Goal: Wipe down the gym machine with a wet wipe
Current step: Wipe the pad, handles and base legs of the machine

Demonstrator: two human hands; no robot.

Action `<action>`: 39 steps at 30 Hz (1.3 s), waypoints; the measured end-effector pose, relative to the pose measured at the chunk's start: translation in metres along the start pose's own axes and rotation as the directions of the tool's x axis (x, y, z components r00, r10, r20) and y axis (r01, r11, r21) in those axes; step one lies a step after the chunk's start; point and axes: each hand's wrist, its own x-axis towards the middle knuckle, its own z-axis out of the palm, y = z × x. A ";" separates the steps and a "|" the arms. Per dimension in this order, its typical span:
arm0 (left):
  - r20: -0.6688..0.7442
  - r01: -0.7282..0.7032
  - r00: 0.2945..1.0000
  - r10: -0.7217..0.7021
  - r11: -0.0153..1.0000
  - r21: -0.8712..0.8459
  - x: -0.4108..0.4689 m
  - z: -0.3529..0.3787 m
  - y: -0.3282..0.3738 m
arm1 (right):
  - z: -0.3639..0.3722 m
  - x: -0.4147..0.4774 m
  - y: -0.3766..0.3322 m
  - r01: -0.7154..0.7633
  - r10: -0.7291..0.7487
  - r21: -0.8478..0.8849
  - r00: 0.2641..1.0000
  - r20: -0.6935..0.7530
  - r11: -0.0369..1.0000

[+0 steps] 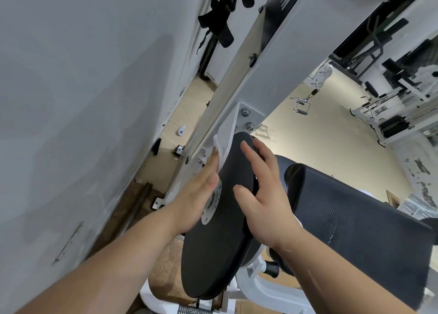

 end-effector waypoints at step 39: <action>-0.077 0.231 0.966 -0.249 0.955 -0.189 -0.016 0.005 -0.059 | 0.006 -0.001 0.002 -0.002 0.004 0.037 0.998 -0.057 0.999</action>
